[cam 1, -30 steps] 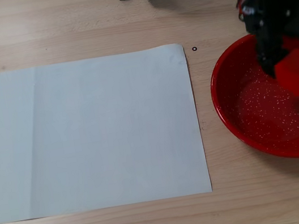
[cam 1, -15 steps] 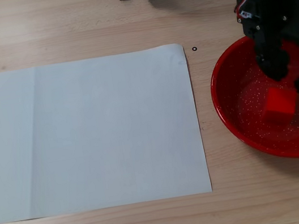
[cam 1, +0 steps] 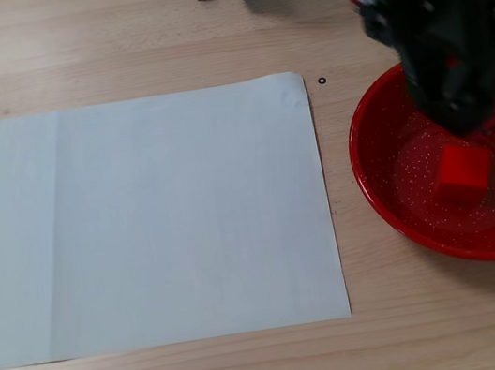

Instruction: Grasp the red cube and put it in the red bowl.

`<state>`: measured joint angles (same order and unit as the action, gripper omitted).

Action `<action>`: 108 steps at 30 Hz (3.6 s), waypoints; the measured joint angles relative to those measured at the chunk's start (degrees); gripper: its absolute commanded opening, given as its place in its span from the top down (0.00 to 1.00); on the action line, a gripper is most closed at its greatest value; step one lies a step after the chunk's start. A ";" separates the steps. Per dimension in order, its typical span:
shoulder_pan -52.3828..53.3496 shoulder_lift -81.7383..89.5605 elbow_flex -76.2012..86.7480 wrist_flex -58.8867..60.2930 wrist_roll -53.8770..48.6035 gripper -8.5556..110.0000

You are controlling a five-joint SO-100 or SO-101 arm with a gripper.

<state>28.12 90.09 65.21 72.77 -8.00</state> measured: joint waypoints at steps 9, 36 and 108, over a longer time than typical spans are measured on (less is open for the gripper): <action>-5.27 10.55 8.00 0.97 -0.70 0.93; -21.18 62.40 73.92 -31.20 0.88 0.93; -19.86 98.17 112.32 -21.53 0.09 0.93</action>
<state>8.26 188.26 177.54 51.24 -7.91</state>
